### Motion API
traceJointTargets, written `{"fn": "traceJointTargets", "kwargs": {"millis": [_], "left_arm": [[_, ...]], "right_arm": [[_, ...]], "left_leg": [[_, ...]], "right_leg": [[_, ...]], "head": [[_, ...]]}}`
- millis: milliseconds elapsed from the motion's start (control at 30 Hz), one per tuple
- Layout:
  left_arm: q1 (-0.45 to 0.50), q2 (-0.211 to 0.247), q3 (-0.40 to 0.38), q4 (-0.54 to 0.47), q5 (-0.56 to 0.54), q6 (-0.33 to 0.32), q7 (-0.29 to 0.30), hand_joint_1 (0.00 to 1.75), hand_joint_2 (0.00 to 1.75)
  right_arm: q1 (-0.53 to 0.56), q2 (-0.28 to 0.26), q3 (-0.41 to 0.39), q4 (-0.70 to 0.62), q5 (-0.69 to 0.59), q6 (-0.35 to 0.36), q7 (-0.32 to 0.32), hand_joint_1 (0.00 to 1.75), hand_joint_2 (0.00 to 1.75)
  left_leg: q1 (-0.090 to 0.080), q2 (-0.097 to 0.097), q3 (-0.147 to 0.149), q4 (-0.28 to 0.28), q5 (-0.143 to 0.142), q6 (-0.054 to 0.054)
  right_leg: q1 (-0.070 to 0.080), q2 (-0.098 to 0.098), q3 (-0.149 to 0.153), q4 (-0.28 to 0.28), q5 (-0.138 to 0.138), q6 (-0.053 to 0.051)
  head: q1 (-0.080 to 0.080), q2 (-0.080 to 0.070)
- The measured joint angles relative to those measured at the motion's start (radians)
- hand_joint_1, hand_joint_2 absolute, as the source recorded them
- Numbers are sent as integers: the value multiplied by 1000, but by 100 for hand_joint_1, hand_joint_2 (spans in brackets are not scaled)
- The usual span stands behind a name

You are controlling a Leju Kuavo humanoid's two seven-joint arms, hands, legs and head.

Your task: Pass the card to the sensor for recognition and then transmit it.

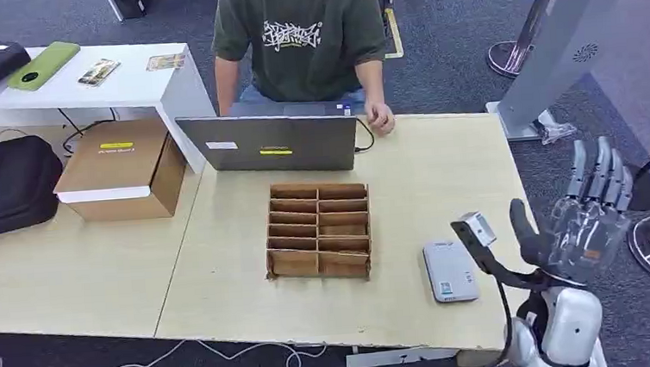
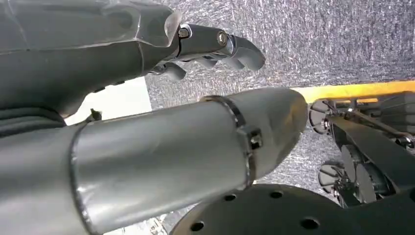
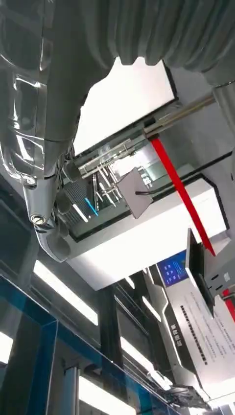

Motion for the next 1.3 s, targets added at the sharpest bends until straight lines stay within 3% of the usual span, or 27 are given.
{"fn": "traceJointTargets", "kwargs": {"millis": [267,500,567,633,767,833,1000,1200,1300], "left_arm": [[1,0,0,0,18,0,-3,0,0],[3,-3,0,3,31,-2,-6,0,0],[3,-6,0,6,36,-3,-8,0,0],[3,-8,0,10,42,-4,-9,0,0],[3,-10,0,11,52,-8,-17,0,0],[3,-13,0,14,58,-10,-21,0,0],[6,-19,1,19,66,-13,-21,0,0],[10,-27,1,25,78,-12,-23,0,0],[11,-29,1,25,79,-9,-24,0,0]], "right_arm": [[92,-11,-26,-110,0,32,-13,0,175],[195,-32,-24,-201,0,117,8,0,175],[225,-56,-3,-226,0,165,62,0,175],[243,-100,34,-249,0,227,170,0,175],[238,-225,194,-290,0,344,434,0,175],[231,-261,286,-301,1,375,485,0,175],[234,-287,429,-311,1,410,455,0,175],[244,-267,485,-309,0,480,434,0,175],[255,-225,499,-296,0,504,361,0,175]], "left_leg": [[0,0,0,0,0,0],[0,0,0,0,0,0],[0,0,-1,0,-1,0],[0,0,-1,0,-1,0],[0,1,-1,0,-1,0],[0,0,-1,0,-1,0],[1,0,0,0,0,0],[0,0,0,-1,-1,0],[0,0,-1,-1,-1,0]], "right_leg": [[0,0,0,0,0,0],[0,0,0,0,-1,0],[0,0,0,0,-1,0],[0,0,0,0,-1,0],[0,0,0,0,0,0],[0,0,0,0,0,0],[0,-1,0,0,-1,-1],[0,-1,0,0,-1,-1],[0,-1,0,0,-2,-1]], "head": [[0,0],[0,0],[0,0],[0,0],[0,0],[0,0],[0,0],[0,0],[0,0]]}}
